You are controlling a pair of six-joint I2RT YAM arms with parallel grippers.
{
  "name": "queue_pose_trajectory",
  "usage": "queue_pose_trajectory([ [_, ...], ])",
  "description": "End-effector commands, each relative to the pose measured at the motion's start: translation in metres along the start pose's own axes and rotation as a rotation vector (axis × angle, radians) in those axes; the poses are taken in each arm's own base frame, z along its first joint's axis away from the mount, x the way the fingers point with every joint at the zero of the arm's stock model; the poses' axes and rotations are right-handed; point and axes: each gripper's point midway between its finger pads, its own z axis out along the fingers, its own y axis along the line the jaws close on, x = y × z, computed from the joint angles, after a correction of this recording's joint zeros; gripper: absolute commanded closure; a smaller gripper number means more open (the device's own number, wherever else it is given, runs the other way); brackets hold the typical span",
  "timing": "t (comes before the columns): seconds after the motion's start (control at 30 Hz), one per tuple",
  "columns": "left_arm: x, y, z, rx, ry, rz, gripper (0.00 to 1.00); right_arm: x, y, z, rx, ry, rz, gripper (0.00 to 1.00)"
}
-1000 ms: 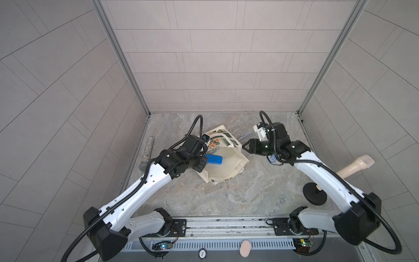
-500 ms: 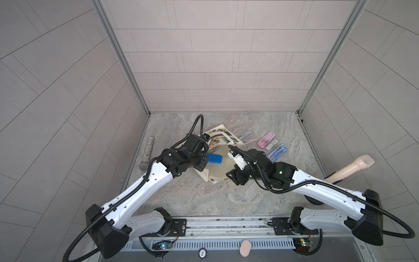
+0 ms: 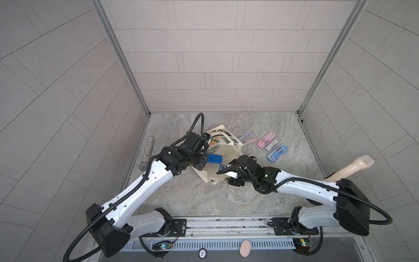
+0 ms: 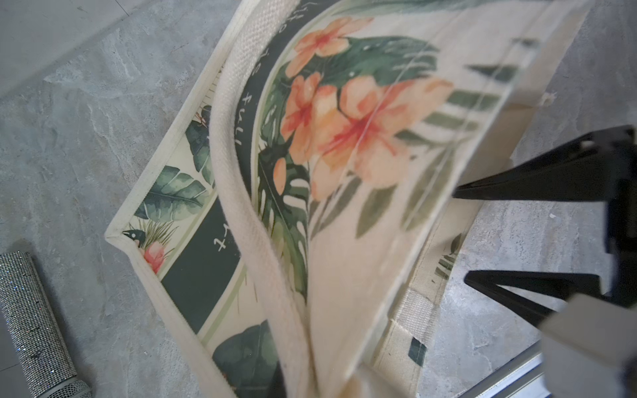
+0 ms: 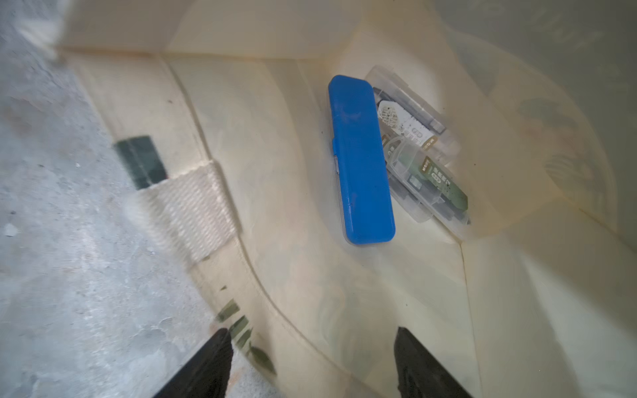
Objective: Take out the compass set from the canvas bag
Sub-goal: Pick up the compass set from the canvas bag.
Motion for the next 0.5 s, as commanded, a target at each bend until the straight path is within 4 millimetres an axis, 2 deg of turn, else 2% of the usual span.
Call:
queue_pose_trajectory([
  [0.0, -0.012, -0.002, -0.009, 0.014, -0.031, 0.026, 1.0, -0.01, -0.019, 0.018, 0.07, 0.0, -0.067, 0.21],
  [0.13, -0.016, -0.004, -0.011, 0.023, -0.039, 0.028, 1.0, -0.013, -0.038, 0.039, 0.134, -0.021, 0.021, 0.18],
  [0.23, -0.018, -0.005, -0.012, 0.03, -0.039, 0.036, 1.0, -0.011, -0.047, 0.056, 0.173, 0.02, 0.029, 0.0],
  [0.47, -0.018, -0.009, -0.012, 0.049, -0.014, 0.072, 1.0, -0.008, -0.051, 0.088, 0.18, 0.049, -0.003, 0.0],
])
